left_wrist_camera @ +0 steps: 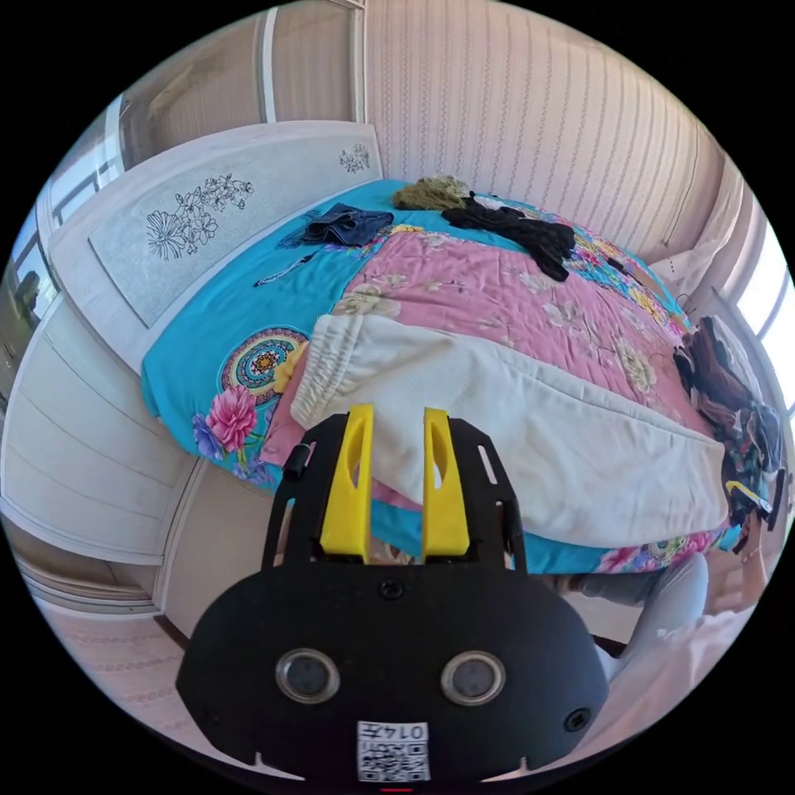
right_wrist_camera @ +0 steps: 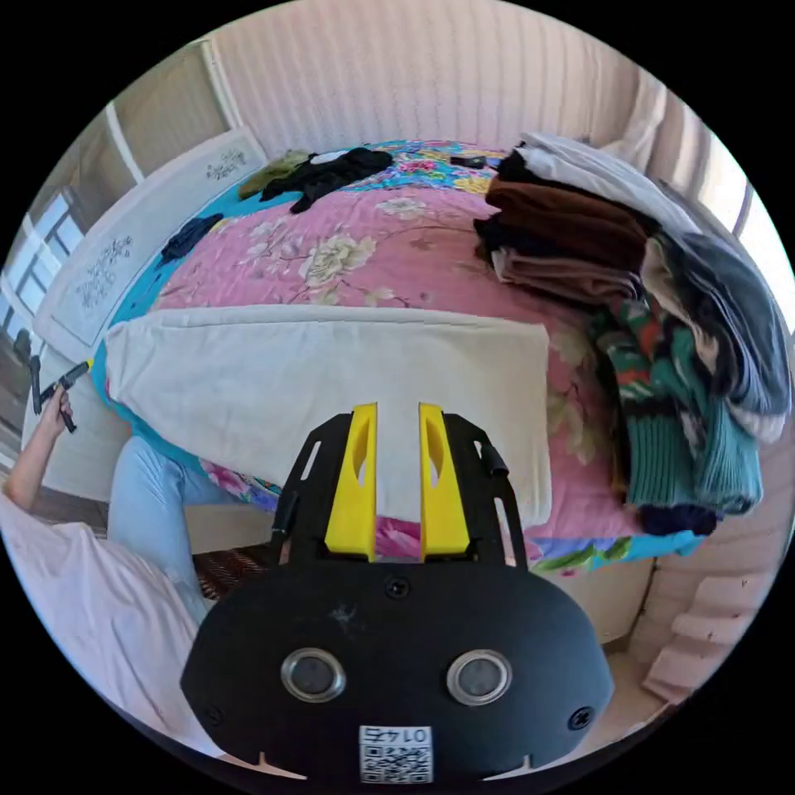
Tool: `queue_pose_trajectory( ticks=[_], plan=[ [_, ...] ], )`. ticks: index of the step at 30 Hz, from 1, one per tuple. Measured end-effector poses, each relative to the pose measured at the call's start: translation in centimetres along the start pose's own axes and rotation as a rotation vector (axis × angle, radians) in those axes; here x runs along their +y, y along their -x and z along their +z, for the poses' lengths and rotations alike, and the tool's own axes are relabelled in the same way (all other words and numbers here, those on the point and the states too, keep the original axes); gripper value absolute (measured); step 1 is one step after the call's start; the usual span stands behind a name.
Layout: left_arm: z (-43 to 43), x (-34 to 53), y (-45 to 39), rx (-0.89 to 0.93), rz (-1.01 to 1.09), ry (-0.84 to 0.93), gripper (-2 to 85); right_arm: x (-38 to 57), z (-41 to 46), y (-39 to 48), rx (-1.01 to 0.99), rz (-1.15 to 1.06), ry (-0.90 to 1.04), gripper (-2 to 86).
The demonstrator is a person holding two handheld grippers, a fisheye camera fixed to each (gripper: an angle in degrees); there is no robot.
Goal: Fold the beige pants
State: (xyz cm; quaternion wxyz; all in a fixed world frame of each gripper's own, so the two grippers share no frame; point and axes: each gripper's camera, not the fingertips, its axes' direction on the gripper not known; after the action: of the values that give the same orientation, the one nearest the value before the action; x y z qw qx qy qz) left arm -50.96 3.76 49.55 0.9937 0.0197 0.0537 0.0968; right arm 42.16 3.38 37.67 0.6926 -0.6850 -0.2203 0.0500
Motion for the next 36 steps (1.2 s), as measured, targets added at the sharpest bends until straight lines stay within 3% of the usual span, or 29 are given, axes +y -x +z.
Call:
queue_pose_trajectory(
  ticks=[4,11,16,20,23,26,30,34,36],
  plan=[
    [0.7,-2.8,1.4,0.02,-0.084,0.012,11.4,-4.8,1.8,4.1,-0.043,-0.11,0.014,13.1],
    [2.5,-6.6,3.3,-0.123,-0.179,0.027,14.7,-11.1,5.1,12.6,-0.086,-0.345,0.061,9.2],
    [5.7,-7.0,4.2,-0.083,-0.22,0.133,15.9,-13.5,9.5,19.4,-0.074,-0.489,0.162,10.4],
    [8.5,-6.2,4.9,0.071,-0.304,0.23,12.3,-14.0,13.0,21.2,-0.022,-0.461,0.285,9.2],
    [7.6,-7.0,4.8,0.073,-0.283,0.197,8.4,-14.8,11.8,21.3,-0.052,-0.451,0.289,2.4],
    [6.1,-8.8,4.3,0.09,-0.214,0.135,6.5,-15.5,9.6,20.8,-0.09,-0.456,0.234,0.9],
    [6.2,-10.9,3.7,0.115,-0.239,0.085,6.4,-16.9,9.7,19.8,-0.115,-0.398,0.238,1.0],
    [11.1,-10.9,2.1,-0.004,-0.237,0.292,8.6,-16.6,12.9,19.1,-0.144,-0.273,0.35,3.9],
    [10.3,-11.0,2.5,0.032,-0.259,0.245,9.4,-15.9,11.6,18.1,-0.181,-0.192,0.292,4.5]
  ],
)
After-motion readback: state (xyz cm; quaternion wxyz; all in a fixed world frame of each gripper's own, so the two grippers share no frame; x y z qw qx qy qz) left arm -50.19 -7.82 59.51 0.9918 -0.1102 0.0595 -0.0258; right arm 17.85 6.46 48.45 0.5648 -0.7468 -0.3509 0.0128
